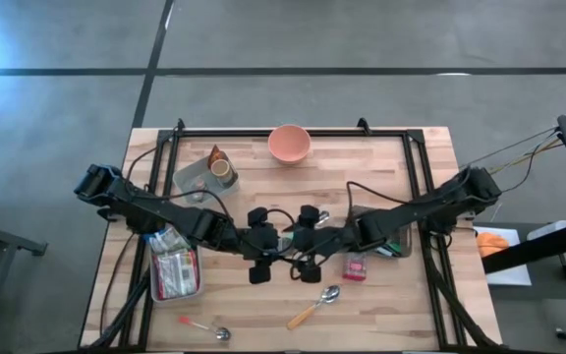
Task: Pick & Place Food Item
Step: Put the bagel seasoning bottle into the top gray bin
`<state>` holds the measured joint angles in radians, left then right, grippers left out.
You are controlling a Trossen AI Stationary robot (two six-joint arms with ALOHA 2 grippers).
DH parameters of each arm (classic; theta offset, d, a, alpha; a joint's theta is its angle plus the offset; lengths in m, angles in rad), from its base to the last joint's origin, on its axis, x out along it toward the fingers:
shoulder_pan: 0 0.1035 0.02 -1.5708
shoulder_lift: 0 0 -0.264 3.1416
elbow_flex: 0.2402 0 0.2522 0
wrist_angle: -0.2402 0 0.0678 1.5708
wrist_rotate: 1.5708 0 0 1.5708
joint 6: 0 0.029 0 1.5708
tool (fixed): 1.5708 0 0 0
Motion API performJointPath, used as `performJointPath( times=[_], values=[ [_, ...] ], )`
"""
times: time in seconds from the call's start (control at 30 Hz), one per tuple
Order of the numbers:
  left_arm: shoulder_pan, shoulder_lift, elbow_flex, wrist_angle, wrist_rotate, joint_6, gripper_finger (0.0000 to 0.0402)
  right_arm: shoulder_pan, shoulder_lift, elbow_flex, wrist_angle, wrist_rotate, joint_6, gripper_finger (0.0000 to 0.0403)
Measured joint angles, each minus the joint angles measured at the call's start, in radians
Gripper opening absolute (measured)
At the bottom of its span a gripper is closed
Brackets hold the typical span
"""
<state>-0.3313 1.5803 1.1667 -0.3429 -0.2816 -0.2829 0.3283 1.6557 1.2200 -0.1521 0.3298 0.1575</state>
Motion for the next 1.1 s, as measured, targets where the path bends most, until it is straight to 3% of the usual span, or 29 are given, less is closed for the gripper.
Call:
performJointPath(
  times=[0.17,0.5,0.83,1.1],
  values=[
    [-0.001,0.000,0.000,-0.014,-0.002,0.000,0.0195,0.001,0.025,0.044,-0.023,-0.001,-0.027,0.0326],
    [-0.002,0.000,0.000,-0.012,-0.002,0.038,0.0195,0.000,0.015,0.030,-0.025,-0.039,-0.022,0.0198],
    [-0.001,0.001,-0.001,0.002,0.013,0.038,0.0202,0.001,0.013,0.028,-0.028,-0.028,-0.013,0.0195],
    [-0.001,-0.001,0.000,0.017,0.029,-0.081,0.0275,0.015,-0.003,0.021,-0.041,-0.016,-0.012,0.0194]
  ],
)
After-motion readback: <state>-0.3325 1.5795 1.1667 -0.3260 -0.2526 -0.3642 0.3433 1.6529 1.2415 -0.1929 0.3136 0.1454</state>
